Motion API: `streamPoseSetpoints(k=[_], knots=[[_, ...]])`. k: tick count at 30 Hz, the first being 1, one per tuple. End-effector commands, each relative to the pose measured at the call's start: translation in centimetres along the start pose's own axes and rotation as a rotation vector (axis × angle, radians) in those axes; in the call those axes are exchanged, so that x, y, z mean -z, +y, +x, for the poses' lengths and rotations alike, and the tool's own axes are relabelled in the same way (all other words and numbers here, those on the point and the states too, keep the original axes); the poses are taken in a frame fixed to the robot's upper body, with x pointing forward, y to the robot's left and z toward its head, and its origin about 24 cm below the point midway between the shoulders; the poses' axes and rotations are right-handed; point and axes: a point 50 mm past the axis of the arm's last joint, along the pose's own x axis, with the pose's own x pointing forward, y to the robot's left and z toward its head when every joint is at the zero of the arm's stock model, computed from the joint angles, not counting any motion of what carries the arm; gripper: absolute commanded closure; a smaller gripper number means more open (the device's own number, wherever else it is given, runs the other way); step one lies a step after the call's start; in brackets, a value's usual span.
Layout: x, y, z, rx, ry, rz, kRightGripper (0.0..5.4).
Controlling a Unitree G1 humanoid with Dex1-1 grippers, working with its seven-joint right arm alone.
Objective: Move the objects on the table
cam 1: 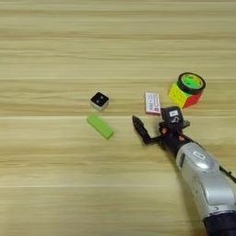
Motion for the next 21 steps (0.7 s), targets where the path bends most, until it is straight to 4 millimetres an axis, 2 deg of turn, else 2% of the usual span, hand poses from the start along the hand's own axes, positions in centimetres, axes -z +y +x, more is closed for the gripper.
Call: streamPoseSetpoints(k=[1, 12, 16, 21], knots=[[-2.7, -0.3, 1.1, 0.017, -0.109, -0.045, 0.06], [-2.7, -0.3, 3.2, 0.014, -0.099, -0.027, 0.06], [-2.5, -0.3, 3.3, 0.009, -0.099, -0.026, 0.37], [-2.5, -0.3, 3.4, 0.004, -0.101, -0.025, 1.0]])
